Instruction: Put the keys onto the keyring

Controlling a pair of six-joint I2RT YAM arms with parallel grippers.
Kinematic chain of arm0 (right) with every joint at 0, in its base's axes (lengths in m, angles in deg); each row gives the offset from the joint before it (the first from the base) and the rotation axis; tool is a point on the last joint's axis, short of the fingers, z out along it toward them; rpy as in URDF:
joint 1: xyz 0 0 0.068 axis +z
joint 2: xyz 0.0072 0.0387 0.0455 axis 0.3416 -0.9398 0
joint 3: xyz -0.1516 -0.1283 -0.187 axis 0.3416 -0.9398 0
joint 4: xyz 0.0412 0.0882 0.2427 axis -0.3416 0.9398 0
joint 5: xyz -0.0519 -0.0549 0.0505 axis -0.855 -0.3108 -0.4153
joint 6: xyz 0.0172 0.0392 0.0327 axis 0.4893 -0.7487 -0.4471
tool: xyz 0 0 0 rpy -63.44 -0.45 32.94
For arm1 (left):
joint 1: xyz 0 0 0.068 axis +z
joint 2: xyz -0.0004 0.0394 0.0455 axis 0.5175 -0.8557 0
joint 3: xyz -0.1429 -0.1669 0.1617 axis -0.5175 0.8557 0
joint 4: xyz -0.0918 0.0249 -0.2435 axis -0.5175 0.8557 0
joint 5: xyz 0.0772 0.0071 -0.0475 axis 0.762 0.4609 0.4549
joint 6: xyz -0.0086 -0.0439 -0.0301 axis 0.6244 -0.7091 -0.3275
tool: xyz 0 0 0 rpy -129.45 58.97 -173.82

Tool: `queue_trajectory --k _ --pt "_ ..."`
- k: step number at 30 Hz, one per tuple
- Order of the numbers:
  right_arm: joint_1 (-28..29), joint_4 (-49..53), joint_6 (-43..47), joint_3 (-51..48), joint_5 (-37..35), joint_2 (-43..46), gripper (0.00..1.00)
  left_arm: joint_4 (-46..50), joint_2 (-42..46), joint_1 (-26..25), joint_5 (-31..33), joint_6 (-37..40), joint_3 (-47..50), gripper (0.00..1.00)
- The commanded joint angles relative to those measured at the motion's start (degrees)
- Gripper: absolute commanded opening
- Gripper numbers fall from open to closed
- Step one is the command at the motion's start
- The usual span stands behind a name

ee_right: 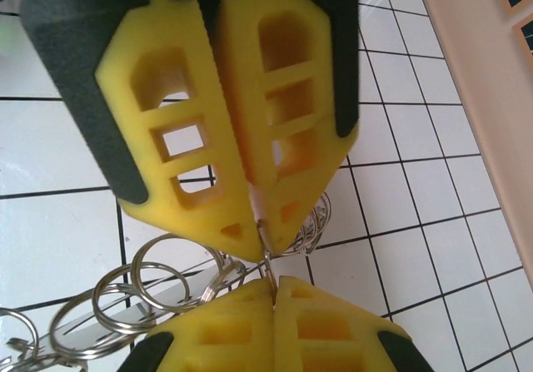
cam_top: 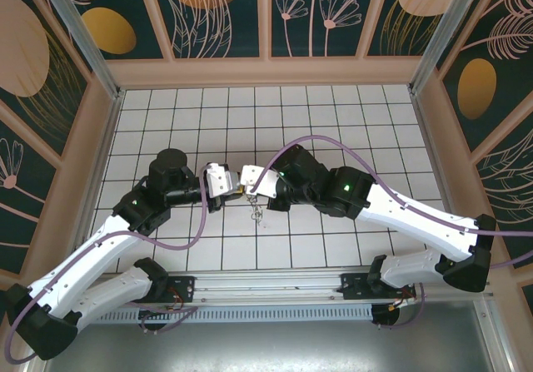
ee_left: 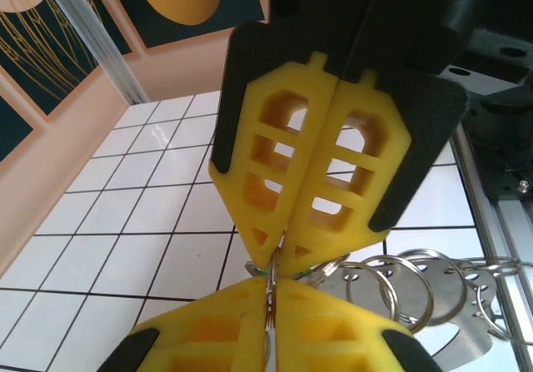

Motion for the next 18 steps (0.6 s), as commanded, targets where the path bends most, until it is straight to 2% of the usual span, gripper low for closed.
queue_trajectory --k 1,8,15,18 --pt "0.1 -5.1 -0.5 0.6 2.1 1.3 0.0 -1.8 -0.6 -0.3 -0.3 -0.1 0.5 0.0" --pt "0.1 -7.7 0.0 -1.2 3.4 3.7 0.0 -4.4 1.1 -0.3 -0.9 -2.5 1.2 0.0" --pt "0.2 -11.8 -0.2 -4.6 8.3 7.0 0.0 -21.9 5.8 -0.3 -6.5 -15.0 6.6 0.0" --pt "0.3 -13.5 0.0 -6.1 9.9 8.3 0.01 -25.3 6.9 -0.3 -7.2 -17.3 7.7 0.0"
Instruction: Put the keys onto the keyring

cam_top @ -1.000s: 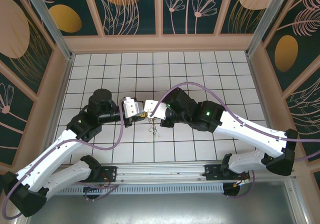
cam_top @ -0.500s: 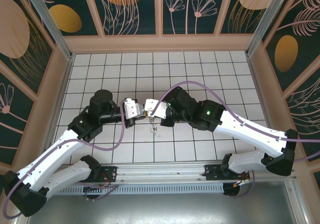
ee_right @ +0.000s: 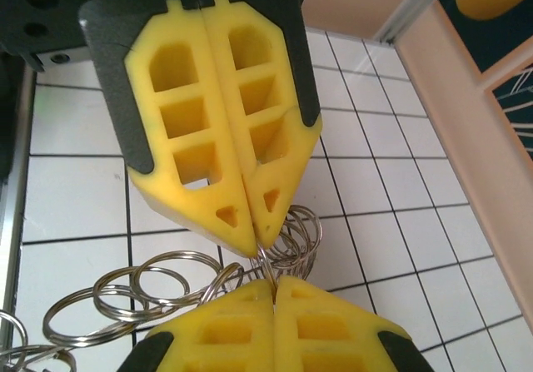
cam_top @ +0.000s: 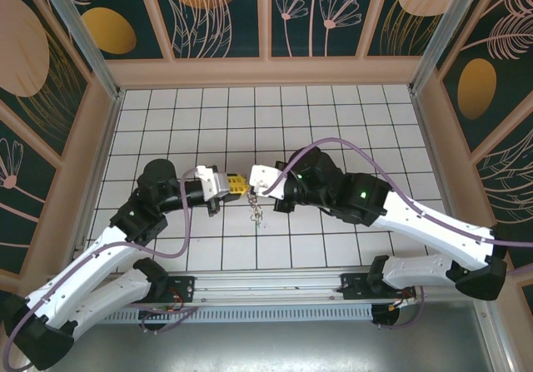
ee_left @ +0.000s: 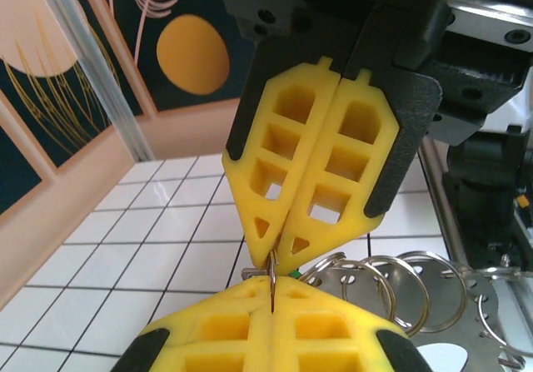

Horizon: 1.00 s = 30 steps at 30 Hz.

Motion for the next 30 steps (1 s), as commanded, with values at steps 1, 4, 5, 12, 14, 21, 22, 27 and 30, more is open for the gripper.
queue_trajectory --k 1,4,5,12,14,21,22,27,30 --pt "0.4 -6.5 0.0 -1.6 5.3 1.9 0.02 -10.6 1.4 -0.3 -3.2 -6.0 1.0 0.0" --pt "0.4 -7.6 0.0 -2.3 5.7 2.6 0.04 -11.4 1.9 -0.3 -3.9 -6.7 1.1 0.0" --pt "0.4 -7.8 0.0 -2.4 5.7 2.7 0.05 -11.7 2.0 -0.3 -4.1 -6.8 1.1 0.0" --pt "0.4 -9.7 -1.1 -3.1 6.6 3.9 0.14 -14.2 3.0 -0.3 -5.1 -8.6 1.9 0.0" --pt "0.4 -10.2 -1.2 -3.4 6.5 4.3 0.14 -14.9 3.3 -0.3 -5.6 -9.2 2.4 0.0" --pt "0.5 -11.1 -1.6 -4.2 5.9 5.0 0.12 -19.6 4.6 -0.3 -7.5 -12.3 3.7 0.0" --pt "0.5 -11.3 -1.7 -4.2 5.9 5.0 0.12 -20.3 4.5 -0.4 -7.7 -12.8 3.9 0.0" --pt "0.5 -12.3 -1.6 -4.8 5.8 5.7 0.06 -24.4 4.8 -0.3 -8.9 -15.8 4.6 0.0" --pt "0.3 -12.5 -1.1 -4.7 5.2 5.8 0.0 -24.4 4.4 -0.3 -9.7 -16.3 4.2 0.0"
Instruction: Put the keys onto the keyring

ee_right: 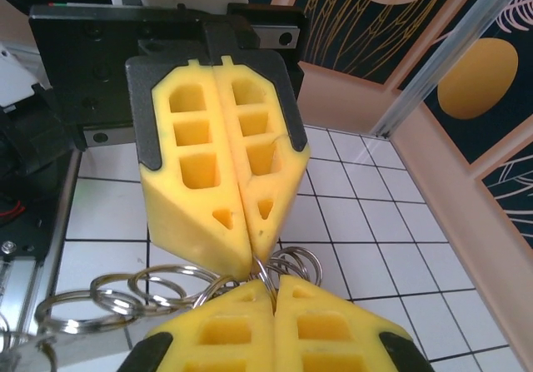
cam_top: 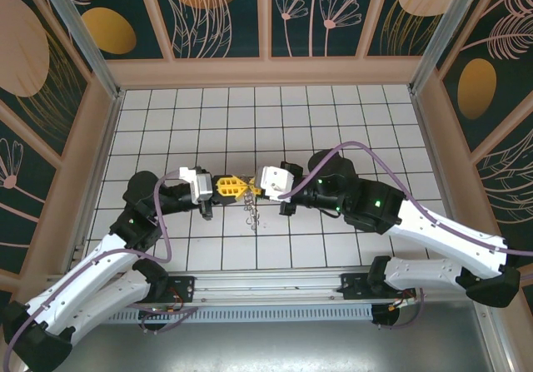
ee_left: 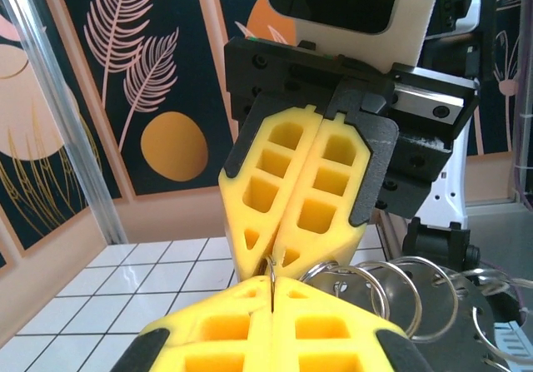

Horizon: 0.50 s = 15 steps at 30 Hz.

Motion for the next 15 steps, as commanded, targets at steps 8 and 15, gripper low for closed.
queue_trajectory --k 8,15 --pt "0.0 3.6 2.8 2.6 -4.0 -2.1 0.0 25.4 -2.6 -0.3 4.3 16.6 -12.2 0.01" --pt "0.0 6.8 4.3 5.6 -3.4 -5.0 0.0 32.4 -6.3 -0.3 7.6 20.9 -15.7 0.07"
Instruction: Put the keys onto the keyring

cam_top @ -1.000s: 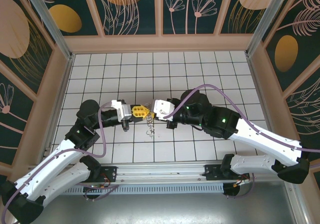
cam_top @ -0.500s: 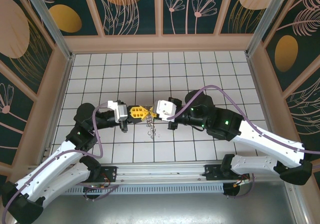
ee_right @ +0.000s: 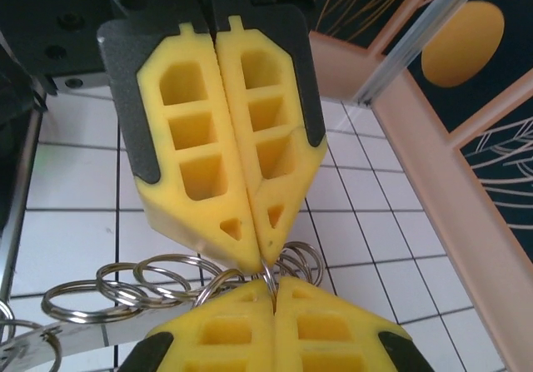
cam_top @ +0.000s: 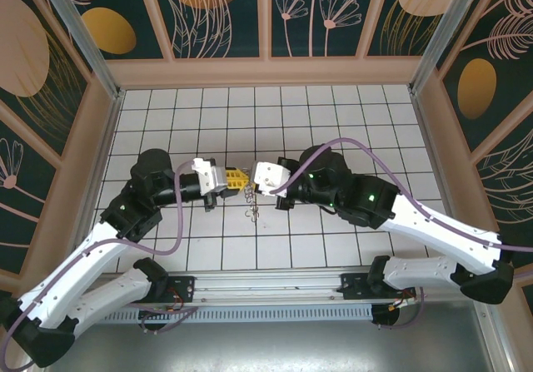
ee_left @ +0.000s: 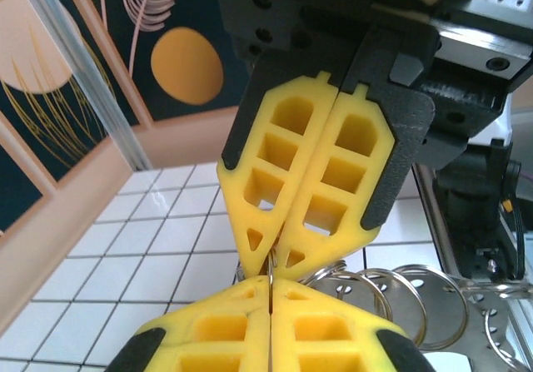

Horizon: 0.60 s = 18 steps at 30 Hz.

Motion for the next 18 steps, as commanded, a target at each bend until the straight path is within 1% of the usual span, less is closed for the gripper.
queue_trajectory --k 1,6,7,8,9,11,13,14,15,16,18 --pt "0.4 2.2 1.7 2.6 0.9 -1.7 0.0 2.8 -0.8 -0.3 2.1 2.8 -1.3 0.08" --pt "1.2 4.2 2.4 4.0 -0.4 -3.8 0.0 1.3 -2.2 -0.3 2.7 1.3 -0.8 0.08" --pt "1.4 4.1 2.5 4.1 -0.4 -3.9 0.0 1.3 -2.4 -0.3 2.7 1.1 -0.8 0.07" --pt "1.4 3.7 2.7 4.0 -0.2 -3.9 0.0 1.1 -2.7 -0.3 2.8 0.9 -0.6 0.02" --pt "1.5 3.4 2.7 4.0 -0.1 -3.8 0.0 0.8 -2.8 -0.3 2.8 0.6 -0.5 0.0" --pt "1.5 2.5 2.5 3.6 0.0 -3.4 0.0 -1.0 -2.3 -0.3 2.2 -0.6 0.3 0.0" --pt "1.4 1.3 1.9 2.3 -0.1 -2.2 0.0 -5.3 -1.0 -0.3 0.8 -3.1 1.9 0.0" --pt "1.4 0.4 1.6 1.3 -0.1 -1.4 0.02 -8.2 0.0 -0.3 0.1 -4.8 3.1 0.0" --pt "1.3 -0.5 1.2 0.3 -0.1 -0.5 0.07 -11.5 0.8 -0.3 -0.9 -6.8 4.3 0.0" --pt "1.3 -1.2 0.9 -0.5 0.1 0.2 0.09 -14.4 1.3 -0.3 -2.1 -8.6 5.4 0.0" --pt "1.3 -3.0 0.4 -2.2 1.1 2.1 0.1 -23.2 2.1 -0.3 -6.3 -13.6 8.3 0.0"
